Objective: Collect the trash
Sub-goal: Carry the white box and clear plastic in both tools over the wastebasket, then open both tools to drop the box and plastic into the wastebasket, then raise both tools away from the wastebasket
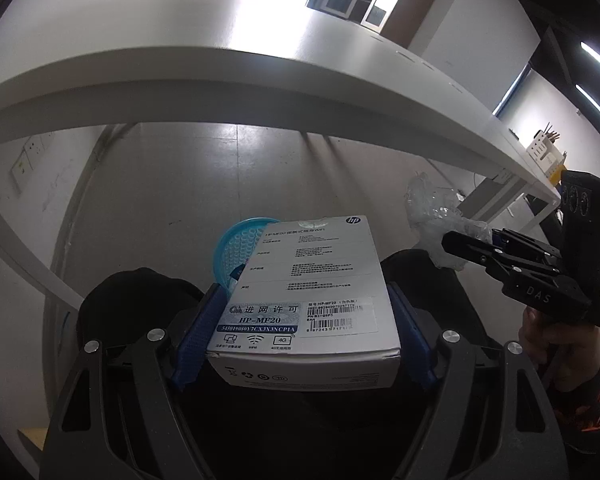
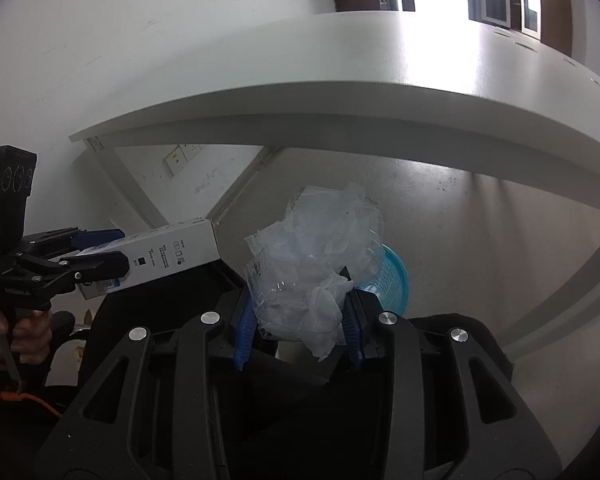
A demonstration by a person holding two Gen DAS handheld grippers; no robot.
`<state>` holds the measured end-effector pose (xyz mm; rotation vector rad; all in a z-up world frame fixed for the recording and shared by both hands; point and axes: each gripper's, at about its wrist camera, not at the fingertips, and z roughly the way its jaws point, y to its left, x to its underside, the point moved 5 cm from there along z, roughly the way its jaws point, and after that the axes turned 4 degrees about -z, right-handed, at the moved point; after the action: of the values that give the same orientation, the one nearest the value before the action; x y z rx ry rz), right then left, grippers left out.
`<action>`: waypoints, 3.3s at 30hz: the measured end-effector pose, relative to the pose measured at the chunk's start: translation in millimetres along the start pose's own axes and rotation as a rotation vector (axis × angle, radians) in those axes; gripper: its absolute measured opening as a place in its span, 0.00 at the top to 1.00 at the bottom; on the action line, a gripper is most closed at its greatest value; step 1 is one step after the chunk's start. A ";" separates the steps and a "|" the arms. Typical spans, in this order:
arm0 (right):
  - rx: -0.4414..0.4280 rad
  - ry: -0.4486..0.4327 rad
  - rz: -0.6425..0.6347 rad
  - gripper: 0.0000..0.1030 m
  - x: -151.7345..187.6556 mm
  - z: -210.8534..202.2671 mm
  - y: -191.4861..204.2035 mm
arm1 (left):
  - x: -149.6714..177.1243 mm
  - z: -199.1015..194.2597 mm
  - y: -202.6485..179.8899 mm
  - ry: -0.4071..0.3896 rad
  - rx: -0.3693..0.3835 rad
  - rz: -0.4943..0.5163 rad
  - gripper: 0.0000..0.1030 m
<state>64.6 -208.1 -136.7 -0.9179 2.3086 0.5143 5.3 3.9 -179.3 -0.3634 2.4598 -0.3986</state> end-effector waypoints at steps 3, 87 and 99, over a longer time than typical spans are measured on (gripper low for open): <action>0.038 0.035 -0.012 0.66 6.9 20.2 -1.1 | -1.8 23.2 5.1 0.006 -0.044 0.014 0.24; 0.062 0.351 0.148 0.16 16.1 207.0 -71.3 | -30.4 180.6 83.4 0.245 -0.144 -0.250 0.06; 0.058 0.339 0.093 0.08 19.5 175.4 -61.4 | -23.5 159.7 57.2 0.199 -0.190 -0.120 0.06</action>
<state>164.4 -164.6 -288.5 -0.9314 2.6668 0.3486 111.8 33.2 -310.1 -0.5779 2.6878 -0.2612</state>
